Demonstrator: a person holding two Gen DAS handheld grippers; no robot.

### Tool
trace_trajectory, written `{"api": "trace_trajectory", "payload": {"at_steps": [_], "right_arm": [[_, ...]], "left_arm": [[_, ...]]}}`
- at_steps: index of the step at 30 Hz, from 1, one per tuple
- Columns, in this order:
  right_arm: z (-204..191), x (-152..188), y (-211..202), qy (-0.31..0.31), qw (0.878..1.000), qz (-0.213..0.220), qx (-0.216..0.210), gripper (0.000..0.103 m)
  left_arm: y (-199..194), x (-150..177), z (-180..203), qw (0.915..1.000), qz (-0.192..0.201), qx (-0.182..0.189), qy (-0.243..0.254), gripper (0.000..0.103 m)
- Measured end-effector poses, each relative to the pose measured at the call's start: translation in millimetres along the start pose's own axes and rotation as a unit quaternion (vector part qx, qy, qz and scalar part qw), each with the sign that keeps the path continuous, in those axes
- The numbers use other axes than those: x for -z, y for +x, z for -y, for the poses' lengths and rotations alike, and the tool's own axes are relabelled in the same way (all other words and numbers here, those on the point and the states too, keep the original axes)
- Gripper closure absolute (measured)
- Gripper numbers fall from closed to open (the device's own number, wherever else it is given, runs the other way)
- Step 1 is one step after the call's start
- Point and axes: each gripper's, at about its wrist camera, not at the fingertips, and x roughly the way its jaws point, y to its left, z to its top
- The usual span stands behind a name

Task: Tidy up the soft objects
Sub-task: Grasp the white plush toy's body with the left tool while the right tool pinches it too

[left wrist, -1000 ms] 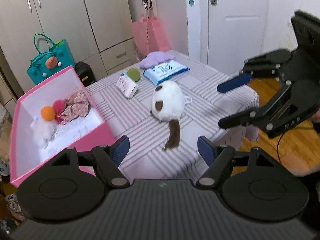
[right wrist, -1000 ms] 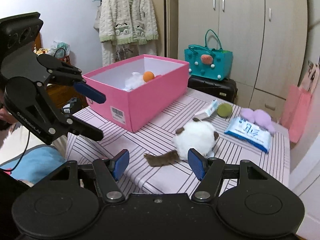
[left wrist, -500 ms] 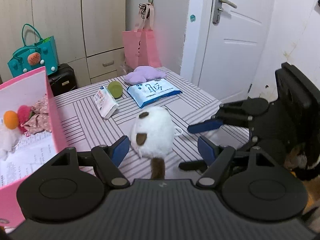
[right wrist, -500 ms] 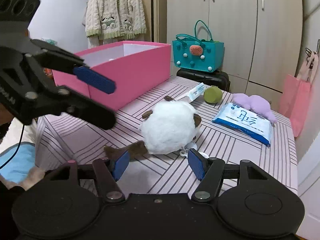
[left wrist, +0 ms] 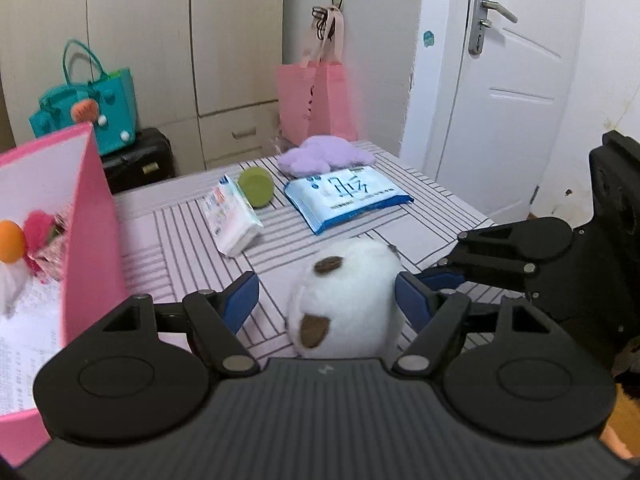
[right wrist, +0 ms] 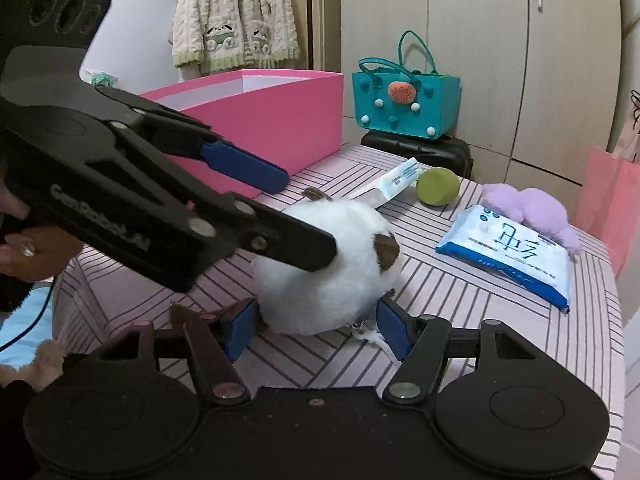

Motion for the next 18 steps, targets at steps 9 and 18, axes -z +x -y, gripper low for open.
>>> {"api": "trace_trajectory", "payload": {"at_steps": [9, 18], "right_arm": [[2, -1, 3, -0.008, 1.0, 0.004, -0.009, 0.03], [-2, -2, 10, -0.007, 1.0, 0.011, 0.012, 0.025]], "left_arm": [[18, 7, -8, 0.9978, -0.029, 0.032, -0.051, 0.039], [14, 11, -3, 0.9977, -0.016, 0.03, -0.059, 0.044]]}}
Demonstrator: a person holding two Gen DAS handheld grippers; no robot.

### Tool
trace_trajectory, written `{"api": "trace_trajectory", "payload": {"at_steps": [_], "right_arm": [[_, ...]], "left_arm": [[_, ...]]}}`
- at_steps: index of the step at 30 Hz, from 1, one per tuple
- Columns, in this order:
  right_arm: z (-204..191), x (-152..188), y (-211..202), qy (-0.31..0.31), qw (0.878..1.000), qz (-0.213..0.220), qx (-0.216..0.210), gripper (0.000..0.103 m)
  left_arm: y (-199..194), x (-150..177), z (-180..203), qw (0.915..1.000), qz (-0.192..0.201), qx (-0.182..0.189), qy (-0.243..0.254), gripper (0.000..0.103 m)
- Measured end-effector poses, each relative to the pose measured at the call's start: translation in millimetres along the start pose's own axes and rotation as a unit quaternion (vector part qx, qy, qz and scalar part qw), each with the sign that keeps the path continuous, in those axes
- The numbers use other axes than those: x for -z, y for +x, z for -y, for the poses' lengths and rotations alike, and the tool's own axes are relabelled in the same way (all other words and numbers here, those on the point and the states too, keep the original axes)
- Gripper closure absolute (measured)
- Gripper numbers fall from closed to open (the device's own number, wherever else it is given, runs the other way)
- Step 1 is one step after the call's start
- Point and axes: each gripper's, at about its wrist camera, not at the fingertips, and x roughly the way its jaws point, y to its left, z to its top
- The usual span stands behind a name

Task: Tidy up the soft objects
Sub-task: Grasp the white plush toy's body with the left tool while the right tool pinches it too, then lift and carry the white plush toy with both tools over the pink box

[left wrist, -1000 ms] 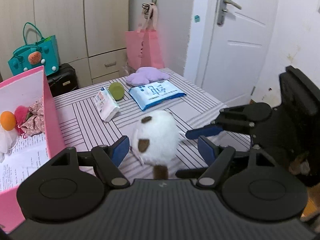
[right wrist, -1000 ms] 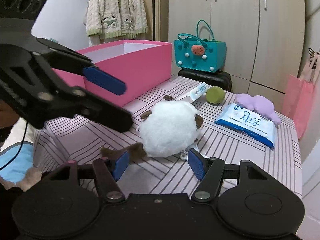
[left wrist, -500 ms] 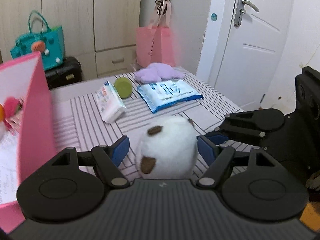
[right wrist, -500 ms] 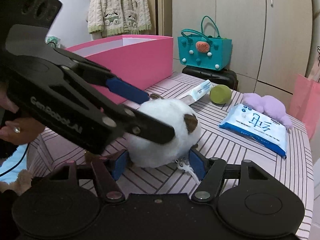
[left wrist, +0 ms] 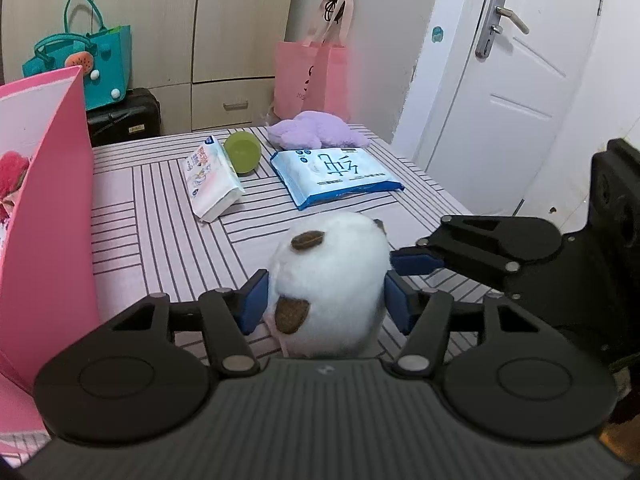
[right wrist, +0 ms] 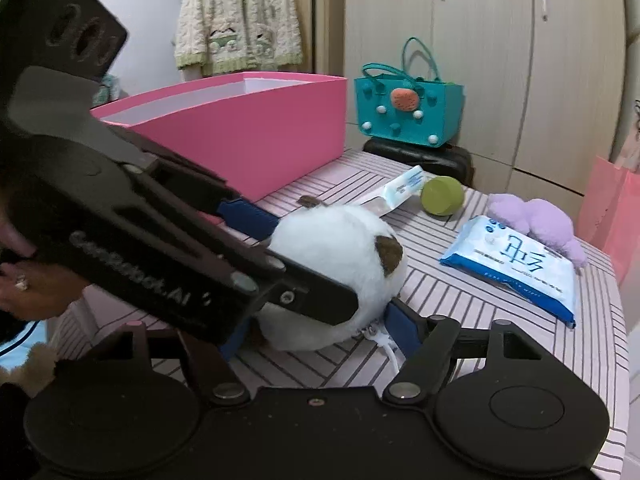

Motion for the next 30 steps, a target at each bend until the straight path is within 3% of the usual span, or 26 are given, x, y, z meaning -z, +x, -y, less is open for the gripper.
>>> {"api": "trace_trajectory", "payload": {"at_steps": [13, 22, 30], "right_arm": [[-9, 1, -11, 0.016, 1.0, 0.01, 0.013, 0.031], [-30, -11, -32, 0.033, 0.999, -0.03, 0.0, 0.031], [-50, -17, -51, 0.045, 0.997, -0.061, -0.022, 0.031]], "left_arm": [[-17, 1, 5, 0.9999, -0.007, 0.011, -0.002, 0.045], [-46, 2, 7, 0.9982, -0.045, 0.032, -0.023, 0.045], [-73, 6, 0, 0.9928, -0.079, 0.073, -0.053, 0.045]]}}
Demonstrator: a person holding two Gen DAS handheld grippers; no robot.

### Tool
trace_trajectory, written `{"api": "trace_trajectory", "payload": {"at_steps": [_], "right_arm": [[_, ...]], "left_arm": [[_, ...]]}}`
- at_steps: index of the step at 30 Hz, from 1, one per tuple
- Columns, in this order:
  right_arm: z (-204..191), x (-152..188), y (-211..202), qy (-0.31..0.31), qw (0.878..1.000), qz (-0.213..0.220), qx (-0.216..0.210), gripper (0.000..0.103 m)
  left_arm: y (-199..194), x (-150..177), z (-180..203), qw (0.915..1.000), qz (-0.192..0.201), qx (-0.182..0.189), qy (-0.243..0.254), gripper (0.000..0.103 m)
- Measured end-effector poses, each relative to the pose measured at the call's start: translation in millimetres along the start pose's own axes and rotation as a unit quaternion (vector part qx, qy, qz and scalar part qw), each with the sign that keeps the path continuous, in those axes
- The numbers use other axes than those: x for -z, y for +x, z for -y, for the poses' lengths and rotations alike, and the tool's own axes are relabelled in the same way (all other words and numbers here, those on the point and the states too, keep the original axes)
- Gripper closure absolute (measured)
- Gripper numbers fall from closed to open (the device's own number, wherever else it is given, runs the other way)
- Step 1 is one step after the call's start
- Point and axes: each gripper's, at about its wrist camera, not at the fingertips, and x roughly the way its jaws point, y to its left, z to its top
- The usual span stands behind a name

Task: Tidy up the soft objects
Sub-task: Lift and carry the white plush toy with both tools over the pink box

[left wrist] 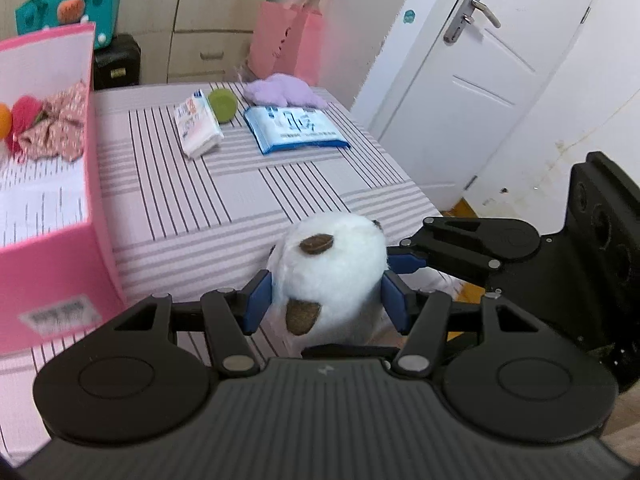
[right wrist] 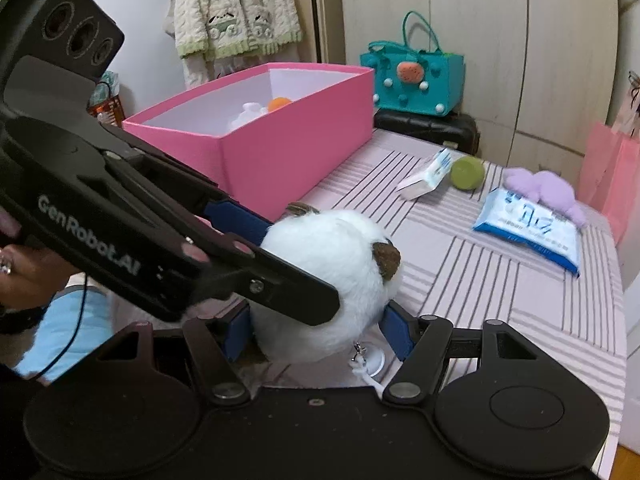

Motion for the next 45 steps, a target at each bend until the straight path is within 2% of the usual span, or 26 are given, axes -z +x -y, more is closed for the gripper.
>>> {"api": "trace_trajectory", "payload": {"at_steps": [6, 10, 15, 20, 24, 34, 39, 45], "right_arm": [[-13, -3, -7, 0.014, 0.999, -0.027, -0.034, 0.031], [-29, -7, -11, 0.003, 0.998, -0.042, -0.053, 0.031], [-51, -12, -11, -0.02, 0.994, -0.064, -0.086, 0.031], [-66, -22, -12, -0.017, 0.991, -0.062, -0.119, 0.032], [-77, -30, -13, -0.019, 0.989, -0.05, -0.14, 0.033], [-96, -70, -14, -0.046, 0.987, -0.006, -0.157, 0.033], [-94, -99, -10, -0.048, 0.985, 0.02, -0.166, 0.033], [-87, -132, 3, -0.049, 0.984, 0.051, -0.166, 0.033]], "left_arm": [[-21, 8, -5, 0.9992, -0.026, 0.014, -0.026, 0.046], [-40, 16, -7, 0.9984, -0.04, 0.013, -0.038, 0.046], [-66, 26, -15, 0.9956, -0.05, 0.018, -0.078, 0.046], [-91, 35, -15, 0.9965, -0.038, -0.006, -0.074, 0.046], [-106, 40, -23, 0.9949, -0.034, -0.022, -0.092, 0.046], [-155, 27, -21, 0.9946, 0.028, -0.085, -0.054, 0.048], [-173, 11, -20, 0.9897, 0.073, -0.122, -0.017, 0.049], [-180, -14, -34, 0.9823, 0.116, -0.147, -0.002, 0.05]]}}
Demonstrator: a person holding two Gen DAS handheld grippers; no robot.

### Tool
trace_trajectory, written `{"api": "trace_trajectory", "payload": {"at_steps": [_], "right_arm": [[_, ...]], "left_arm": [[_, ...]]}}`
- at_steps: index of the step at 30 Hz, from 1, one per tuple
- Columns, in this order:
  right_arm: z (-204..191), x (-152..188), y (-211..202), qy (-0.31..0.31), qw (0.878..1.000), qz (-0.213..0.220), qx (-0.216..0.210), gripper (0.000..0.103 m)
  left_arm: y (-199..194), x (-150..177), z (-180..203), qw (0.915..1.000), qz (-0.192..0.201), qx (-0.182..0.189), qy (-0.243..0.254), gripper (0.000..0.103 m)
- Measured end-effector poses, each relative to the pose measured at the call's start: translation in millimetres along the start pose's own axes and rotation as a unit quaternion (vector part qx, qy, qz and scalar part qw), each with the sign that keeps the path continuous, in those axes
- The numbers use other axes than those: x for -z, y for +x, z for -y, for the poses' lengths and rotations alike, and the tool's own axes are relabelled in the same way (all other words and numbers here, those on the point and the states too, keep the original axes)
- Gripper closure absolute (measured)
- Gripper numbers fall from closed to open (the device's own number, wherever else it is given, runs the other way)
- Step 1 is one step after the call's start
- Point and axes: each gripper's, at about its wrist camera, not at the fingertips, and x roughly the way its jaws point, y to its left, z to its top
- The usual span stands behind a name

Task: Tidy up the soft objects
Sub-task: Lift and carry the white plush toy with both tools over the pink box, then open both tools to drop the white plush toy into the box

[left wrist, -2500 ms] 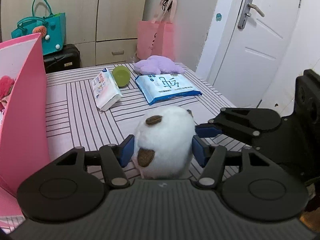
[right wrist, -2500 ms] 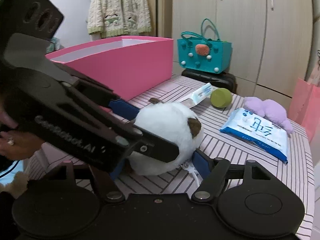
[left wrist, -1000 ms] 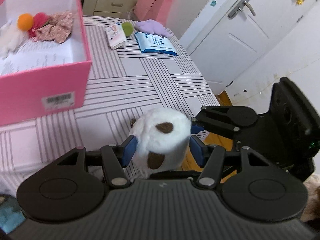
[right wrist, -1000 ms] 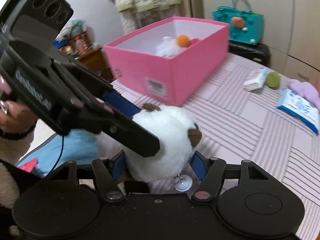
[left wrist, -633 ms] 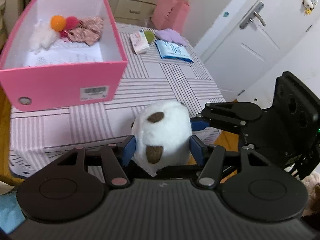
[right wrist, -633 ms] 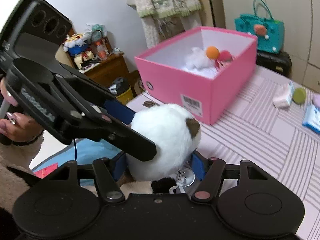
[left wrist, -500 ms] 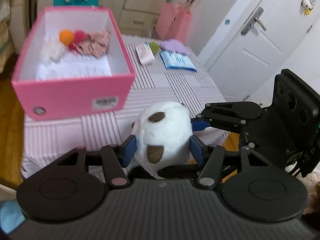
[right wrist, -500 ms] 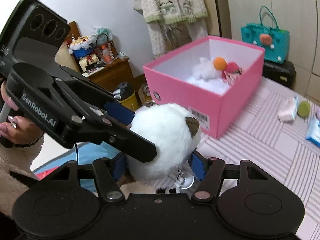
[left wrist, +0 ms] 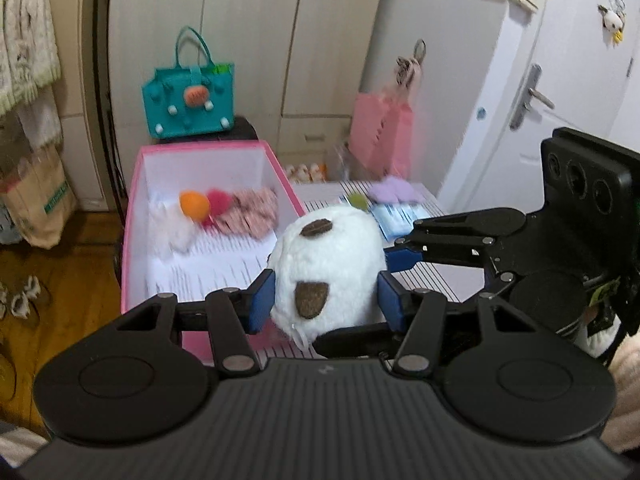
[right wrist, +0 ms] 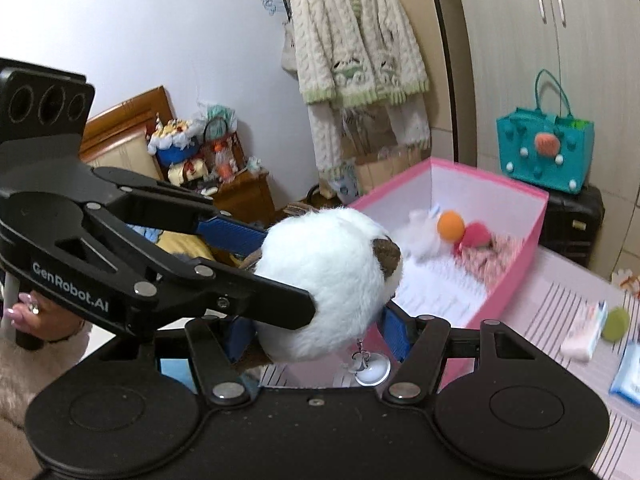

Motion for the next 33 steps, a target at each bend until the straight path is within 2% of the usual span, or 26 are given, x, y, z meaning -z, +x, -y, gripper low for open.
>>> {"api": "trace_trajectory", "payload": {"at_steps": [12, 18, 25, 33], "right_arm": [[48, -39, 45, -0.003, 0.999, 0.03, 0.039, 0.036], [77, -46, 83, 0.002, 0.999, 0.01, 0.05, 0.036], [89, -48, 117, -0.031, 0.997, -0.014, 0.068, 0.036], [87, -46, 144, -0.092, 0.988, -0.05, 0.109, 0.035]], "left_arm": [[59, -42, -42, 0.9988, 0.042, -0.025, -0.006, 0.05], [102, -49, -69, 0.9989, 0.027, -0.03, -0.023, 0.05], [131, -48, -93, 0.9987, 0.01, -0.038, -0.033, 0.05], [155, -44, -105, 0.9981, -0.013, -0.041, -0.044, 0.05]]}}
